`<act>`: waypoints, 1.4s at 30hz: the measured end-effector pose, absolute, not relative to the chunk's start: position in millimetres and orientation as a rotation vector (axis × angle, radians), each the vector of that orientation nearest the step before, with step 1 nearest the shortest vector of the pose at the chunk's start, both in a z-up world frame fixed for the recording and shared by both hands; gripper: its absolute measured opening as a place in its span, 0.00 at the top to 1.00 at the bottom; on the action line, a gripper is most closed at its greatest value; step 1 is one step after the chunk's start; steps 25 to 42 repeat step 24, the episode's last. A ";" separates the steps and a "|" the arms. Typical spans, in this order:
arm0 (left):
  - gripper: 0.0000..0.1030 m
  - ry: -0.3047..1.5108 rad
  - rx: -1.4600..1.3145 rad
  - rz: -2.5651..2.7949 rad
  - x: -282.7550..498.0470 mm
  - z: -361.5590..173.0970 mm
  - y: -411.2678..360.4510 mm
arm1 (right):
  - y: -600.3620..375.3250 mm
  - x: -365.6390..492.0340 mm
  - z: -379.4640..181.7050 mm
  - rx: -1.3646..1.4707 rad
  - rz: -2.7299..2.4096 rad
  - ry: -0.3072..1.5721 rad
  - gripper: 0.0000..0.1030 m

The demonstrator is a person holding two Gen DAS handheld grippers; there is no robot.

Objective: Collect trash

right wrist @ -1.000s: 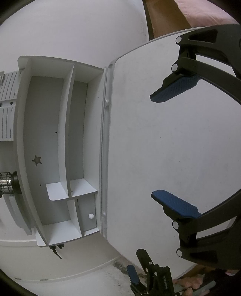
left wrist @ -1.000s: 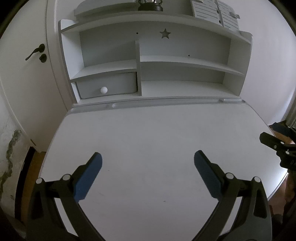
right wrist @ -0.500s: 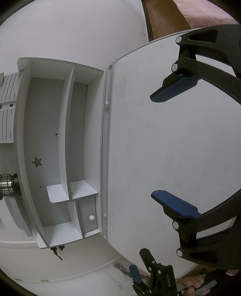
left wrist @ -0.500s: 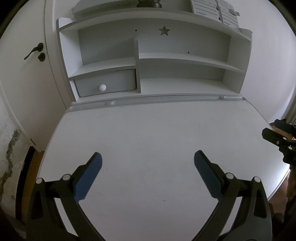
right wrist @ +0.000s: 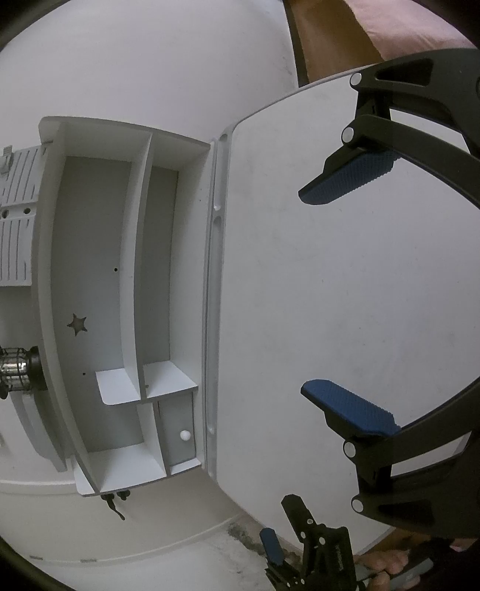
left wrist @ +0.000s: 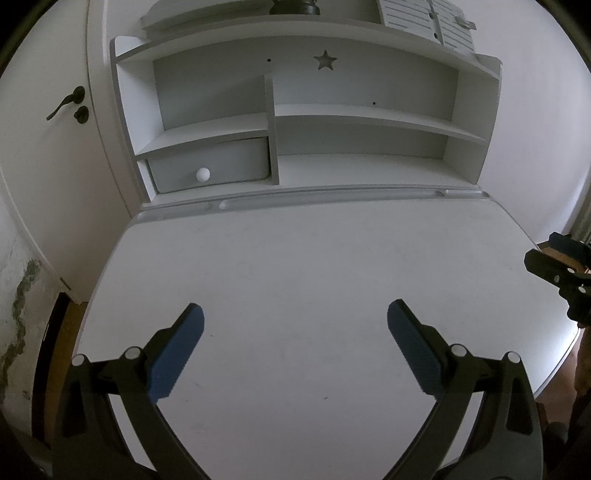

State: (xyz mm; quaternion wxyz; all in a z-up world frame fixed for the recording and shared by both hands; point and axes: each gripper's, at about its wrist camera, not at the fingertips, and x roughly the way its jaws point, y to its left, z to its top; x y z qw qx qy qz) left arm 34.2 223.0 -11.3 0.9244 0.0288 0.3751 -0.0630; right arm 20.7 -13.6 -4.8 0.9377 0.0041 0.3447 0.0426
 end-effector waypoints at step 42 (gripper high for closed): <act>0.07 0.782 0.067 -0.138 36.5 -14.9 221.4 | -17.5 26.7 -9.0 0.005 0.049 0.730 0.07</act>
